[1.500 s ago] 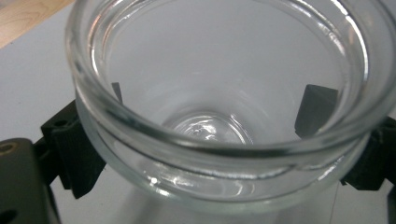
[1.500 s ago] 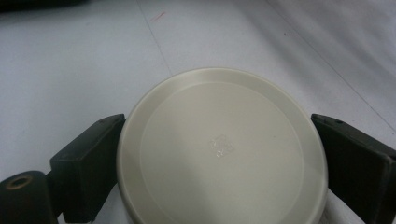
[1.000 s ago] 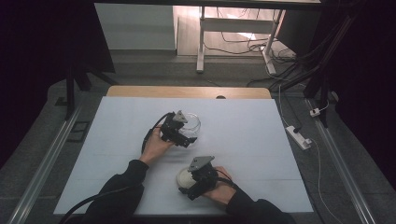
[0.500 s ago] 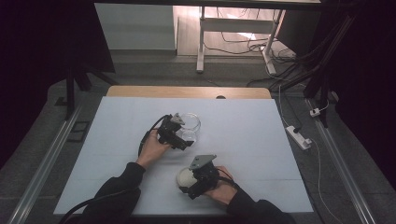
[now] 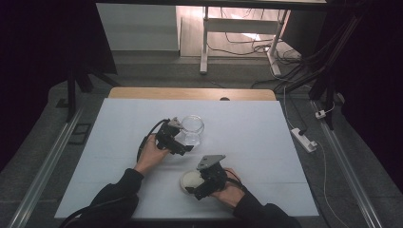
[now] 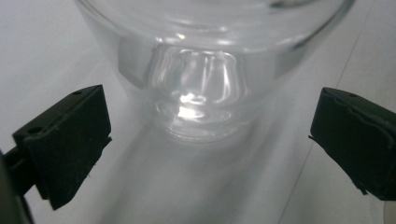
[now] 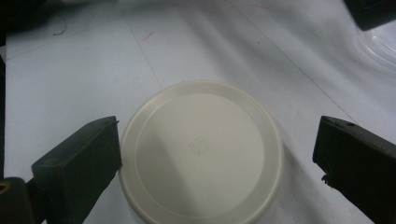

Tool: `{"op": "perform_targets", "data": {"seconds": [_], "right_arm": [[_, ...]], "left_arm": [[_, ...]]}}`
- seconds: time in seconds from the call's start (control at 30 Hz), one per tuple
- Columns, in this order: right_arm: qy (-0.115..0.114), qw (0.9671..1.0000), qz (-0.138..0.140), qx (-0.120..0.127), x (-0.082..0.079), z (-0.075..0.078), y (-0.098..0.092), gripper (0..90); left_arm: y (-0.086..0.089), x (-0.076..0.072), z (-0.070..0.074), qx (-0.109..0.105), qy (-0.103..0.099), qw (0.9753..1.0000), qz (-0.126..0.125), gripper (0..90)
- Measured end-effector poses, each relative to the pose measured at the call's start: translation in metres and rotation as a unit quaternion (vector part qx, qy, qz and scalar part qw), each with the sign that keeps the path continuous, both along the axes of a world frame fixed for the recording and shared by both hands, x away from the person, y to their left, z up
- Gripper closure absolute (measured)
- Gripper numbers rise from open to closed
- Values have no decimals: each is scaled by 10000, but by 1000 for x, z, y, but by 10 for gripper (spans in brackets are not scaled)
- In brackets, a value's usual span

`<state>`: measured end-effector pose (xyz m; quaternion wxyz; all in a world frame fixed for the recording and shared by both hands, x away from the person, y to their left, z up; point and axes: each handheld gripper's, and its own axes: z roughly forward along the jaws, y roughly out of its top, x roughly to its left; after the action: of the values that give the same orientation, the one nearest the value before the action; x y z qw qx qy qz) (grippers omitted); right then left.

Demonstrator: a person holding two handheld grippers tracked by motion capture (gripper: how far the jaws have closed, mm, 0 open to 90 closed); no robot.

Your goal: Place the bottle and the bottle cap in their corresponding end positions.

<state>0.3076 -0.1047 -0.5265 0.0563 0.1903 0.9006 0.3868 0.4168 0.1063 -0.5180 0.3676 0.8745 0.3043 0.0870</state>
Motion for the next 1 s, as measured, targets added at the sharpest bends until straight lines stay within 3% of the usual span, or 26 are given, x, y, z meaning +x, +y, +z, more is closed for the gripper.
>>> {"op": "perform_targets", "data": {"seconds": [0.53,1.0], "right_arm": [[101,9994,-321,45,10,4,-17,6],[184,9979,-628,39,17,9,-36,0]], "left_arm": [[16,-21,-2,-3,100,9999,65,0],[32,-45,0,-191,220,9995,96,0]]}}
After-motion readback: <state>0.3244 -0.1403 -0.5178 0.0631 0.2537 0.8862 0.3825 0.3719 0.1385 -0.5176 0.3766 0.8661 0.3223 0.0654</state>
